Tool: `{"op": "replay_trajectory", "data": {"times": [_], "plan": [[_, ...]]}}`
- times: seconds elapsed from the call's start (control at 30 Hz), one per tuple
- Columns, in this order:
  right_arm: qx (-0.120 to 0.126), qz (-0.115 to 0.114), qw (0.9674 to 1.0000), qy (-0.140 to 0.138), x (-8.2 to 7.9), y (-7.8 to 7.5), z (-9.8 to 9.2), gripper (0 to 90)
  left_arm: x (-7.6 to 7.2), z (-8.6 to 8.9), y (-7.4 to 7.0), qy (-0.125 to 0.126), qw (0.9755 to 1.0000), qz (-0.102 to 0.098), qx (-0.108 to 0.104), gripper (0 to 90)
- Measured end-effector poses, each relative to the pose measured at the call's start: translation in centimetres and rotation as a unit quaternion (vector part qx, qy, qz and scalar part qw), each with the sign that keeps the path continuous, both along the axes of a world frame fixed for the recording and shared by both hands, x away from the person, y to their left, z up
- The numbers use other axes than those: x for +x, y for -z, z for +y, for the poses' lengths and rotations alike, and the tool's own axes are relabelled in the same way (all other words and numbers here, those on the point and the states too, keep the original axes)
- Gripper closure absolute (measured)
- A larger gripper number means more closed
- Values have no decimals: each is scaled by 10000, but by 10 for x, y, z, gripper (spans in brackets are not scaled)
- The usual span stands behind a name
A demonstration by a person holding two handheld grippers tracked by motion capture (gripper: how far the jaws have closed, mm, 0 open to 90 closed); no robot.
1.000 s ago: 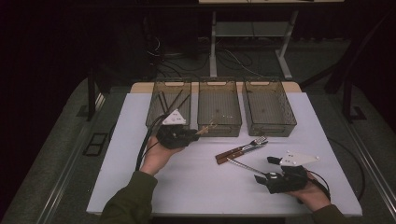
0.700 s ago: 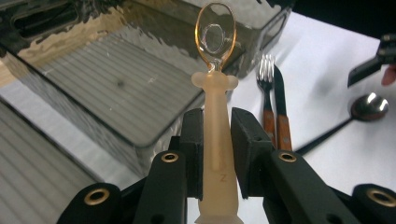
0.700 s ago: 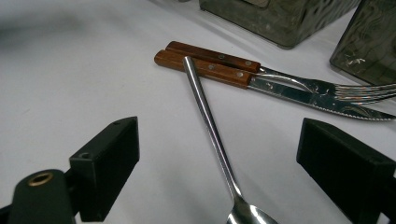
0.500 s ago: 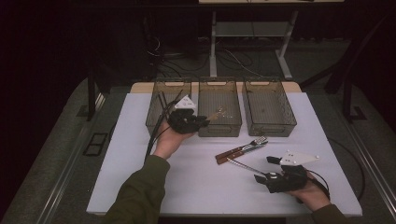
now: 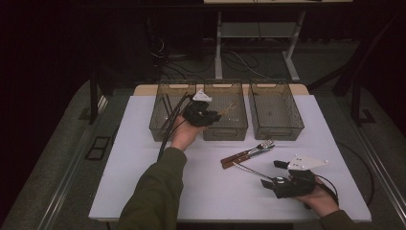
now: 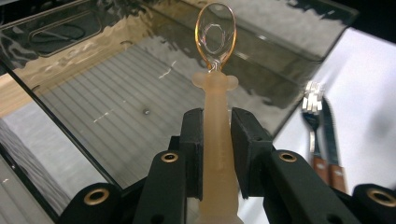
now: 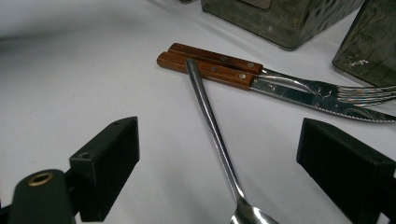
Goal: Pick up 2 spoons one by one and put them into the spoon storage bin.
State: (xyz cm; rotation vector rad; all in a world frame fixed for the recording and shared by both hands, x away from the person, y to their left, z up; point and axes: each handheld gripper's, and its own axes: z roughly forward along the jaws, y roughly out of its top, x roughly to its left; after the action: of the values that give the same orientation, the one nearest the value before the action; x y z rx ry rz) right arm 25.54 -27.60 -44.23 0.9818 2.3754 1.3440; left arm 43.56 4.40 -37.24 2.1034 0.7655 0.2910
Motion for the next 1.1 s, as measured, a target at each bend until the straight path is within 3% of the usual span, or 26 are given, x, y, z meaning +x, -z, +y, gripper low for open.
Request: {"op": "replay_trajectory", "data": {"times": [0.27, 0.33, 0.4, 0.5, 0.6, 0.9, 1.1], "plan": [[16, -8, 10000, -4, 0, 0, 0, 128, 10, -9, 8, -154, 9995, 74, 254, 746], [25, -19, 10000, -6, 0, -1, 0, 128, 11, -9, 9, -195, 9997, 66, 165, 731], [24, -12, 10000, -4, -1, -1, 0, 128, 11, -9, 8, -225, 9997, 59, 40, 613], [23, -11, 10000, -4, -1, -1, 0, 128, 8, -9, 5, -95, 9999, -83, 69, 532], [10, -13, 10000, -11, 0, 0, 0, 128, 6, -8, 2, 0, 10000, -29, -82, 454], [-12, -8, 10000, 4, 0, 0, 0, 128, -13, 5, -6, 147, 9994, -79, -319, 319], [-43, -12, 10000, 7, 0, 0, 1, 128, -27, 18, -5, 151, 9994, -76, -313, 242]]}}
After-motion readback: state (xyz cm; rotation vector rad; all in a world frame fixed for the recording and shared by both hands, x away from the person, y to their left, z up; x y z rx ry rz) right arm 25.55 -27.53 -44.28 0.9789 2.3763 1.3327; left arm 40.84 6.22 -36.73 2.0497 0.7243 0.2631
